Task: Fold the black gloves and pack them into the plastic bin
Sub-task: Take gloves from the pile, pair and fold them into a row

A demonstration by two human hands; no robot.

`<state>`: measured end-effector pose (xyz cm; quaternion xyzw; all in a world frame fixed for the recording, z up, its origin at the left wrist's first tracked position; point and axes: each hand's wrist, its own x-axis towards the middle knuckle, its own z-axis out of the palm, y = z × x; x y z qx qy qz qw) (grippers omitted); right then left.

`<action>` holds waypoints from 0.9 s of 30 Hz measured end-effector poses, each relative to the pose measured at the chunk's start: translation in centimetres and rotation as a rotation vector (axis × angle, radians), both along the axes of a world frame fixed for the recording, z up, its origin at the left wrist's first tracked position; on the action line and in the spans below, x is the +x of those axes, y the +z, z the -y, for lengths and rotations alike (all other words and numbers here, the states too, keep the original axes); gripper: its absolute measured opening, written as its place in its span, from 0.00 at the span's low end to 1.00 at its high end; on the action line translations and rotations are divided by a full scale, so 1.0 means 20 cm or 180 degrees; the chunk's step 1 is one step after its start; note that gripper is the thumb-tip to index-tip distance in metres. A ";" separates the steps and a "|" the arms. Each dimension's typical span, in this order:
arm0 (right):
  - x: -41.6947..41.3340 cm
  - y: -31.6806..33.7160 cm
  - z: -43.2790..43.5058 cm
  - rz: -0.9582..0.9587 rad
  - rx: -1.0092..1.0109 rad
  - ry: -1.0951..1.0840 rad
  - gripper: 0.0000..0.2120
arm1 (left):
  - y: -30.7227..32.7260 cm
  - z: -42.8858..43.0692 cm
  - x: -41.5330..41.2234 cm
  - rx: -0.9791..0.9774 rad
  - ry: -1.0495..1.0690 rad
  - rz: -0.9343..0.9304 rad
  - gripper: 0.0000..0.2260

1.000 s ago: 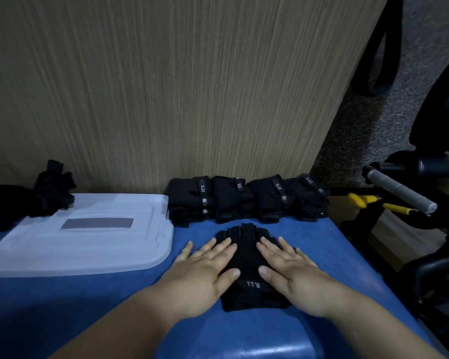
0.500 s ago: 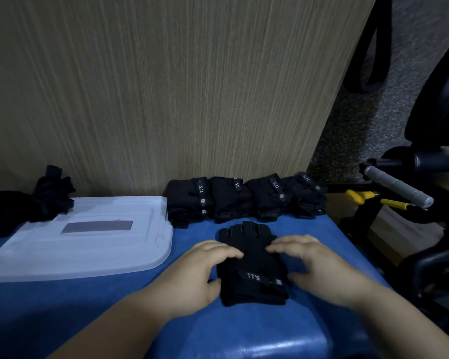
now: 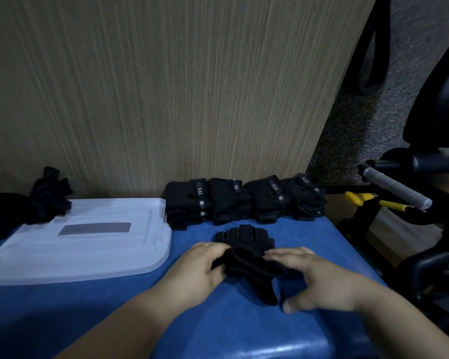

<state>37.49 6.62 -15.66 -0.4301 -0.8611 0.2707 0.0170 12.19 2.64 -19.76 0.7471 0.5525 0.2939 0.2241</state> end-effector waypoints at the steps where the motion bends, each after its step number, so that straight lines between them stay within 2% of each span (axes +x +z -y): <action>1: -0.01 0.01 0.01 -0.0045 -0.0015 -0.0047 0.39 | 0.01 0.00 0.00 -0.0094 0.0032 0.0185 0.04; 6: -0.08 -0.04 0.02 -0.0727 0.0337 -0.0443 0.20 | 0.05 0.01 0.03 -0.0447 0.0364 0.0779 0.02; 12: -0.14 -0.08 0.02 -0.1777 -0.0134 -0.0831 0.18 | 0.07 0.02 0.07 -0.0532 0.0858 0.1118 0.07; 14: -0.15 -0.07 0.03 -0.1783 -0.0226 -0.0921 0.17 | 0.08 0.02 0.07 -0.0611 0.0955 0.1084 0.10; 16: -0.16 -0.07 0.02 -0.1781 -0.0221 -0.1084 0.09 | 0.08 0.01 0.07 -0.0683 0.1067 0.1031 0.16; 21: -0.19 -0.07 0.01 -0.1275 0.0102 -0.1601 0.16 | 0.08 0.00 0.08 -0.0580 0.1126 0.0881 0.22; 25: -0.20 -0.04 0.02 -0.0632 0.0390 -0.1849 0.16 | 0.07 0.01 0.10 -0.0554 0.0971 0.0834 0.31; 27: -0.20 -0.04 0.03 -0.0389 0.0572 -0.1903 0.13 | 0.07 0.02 0.11 -0.0538 0.0894 0.0688 0.32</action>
